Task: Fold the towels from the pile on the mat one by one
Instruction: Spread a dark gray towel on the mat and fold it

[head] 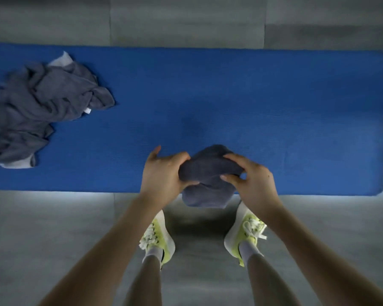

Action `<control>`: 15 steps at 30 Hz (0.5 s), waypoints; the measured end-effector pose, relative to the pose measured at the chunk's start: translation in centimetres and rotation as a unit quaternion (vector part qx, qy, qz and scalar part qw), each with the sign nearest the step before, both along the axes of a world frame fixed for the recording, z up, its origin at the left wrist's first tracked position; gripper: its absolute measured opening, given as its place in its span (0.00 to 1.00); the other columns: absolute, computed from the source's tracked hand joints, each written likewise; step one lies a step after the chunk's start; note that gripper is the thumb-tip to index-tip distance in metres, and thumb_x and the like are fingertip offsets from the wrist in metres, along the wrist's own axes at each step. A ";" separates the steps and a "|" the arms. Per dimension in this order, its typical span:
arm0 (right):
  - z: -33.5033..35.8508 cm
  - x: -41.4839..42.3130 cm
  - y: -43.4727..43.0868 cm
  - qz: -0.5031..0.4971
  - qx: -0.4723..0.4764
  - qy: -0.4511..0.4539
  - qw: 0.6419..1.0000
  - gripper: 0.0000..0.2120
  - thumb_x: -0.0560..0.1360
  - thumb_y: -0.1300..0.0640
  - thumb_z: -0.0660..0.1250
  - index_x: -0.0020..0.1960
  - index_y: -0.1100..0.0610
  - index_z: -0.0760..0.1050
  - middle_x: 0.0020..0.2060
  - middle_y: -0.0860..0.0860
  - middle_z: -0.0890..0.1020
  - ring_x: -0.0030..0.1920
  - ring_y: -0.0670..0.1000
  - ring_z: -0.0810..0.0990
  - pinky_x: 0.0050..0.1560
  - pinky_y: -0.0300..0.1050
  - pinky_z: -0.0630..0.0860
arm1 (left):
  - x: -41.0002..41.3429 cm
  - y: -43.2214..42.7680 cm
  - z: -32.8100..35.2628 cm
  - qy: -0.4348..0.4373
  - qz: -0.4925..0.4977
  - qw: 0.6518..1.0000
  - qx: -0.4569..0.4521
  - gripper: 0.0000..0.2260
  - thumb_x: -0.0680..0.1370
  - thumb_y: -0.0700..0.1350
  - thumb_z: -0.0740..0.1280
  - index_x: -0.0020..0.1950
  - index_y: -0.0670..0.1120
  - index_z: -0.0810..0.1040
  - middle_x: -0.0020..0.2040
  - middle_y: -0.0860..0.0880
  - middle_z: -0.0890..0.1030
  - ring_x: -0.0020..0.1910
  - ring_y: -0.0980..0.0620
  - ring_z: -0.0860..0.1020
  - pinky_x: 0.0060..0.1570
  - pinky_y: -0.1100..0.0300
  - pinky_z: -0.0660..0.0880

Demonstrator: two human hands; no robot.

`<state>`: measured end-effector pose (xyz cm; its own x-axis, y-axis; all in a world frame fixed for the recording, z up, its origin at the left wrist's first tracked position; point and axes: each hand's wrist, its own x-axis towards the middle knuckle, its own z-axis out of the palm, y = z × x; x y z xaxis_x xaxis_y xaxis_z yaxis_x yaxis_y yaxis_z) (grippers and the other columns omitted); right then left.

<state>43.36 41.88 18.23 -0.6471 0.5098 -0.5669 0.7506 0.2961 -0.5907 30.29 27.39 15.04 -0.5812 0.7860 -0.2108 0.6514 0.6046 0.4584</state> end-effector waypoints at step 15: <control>41.1 6.5 10.0 -0.037 0.071 0.008 0.997 0.20 0.71 0.57 0.71 0.61 0.46 0.76 0.53 0.49 0.83 0.52 0.53 0.79 0.54 0.45 0.72 | 5.8 10.9 40.0 0.062 -0.061 0.994 -0.067 0.23 0.65 0.60 0.73 0.58 0.54 0.77 0.37 0.49 0.83 0.39 0.46 0.81 0.56 0.50 0.71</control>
<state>49.84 51.90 59.33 -0.6133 0.6306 -0.4756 0.7644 0.3222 -0.5585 36.10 38.28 55.04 -0.5119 0.8216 -0.2508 0.7698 0.5683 0.2906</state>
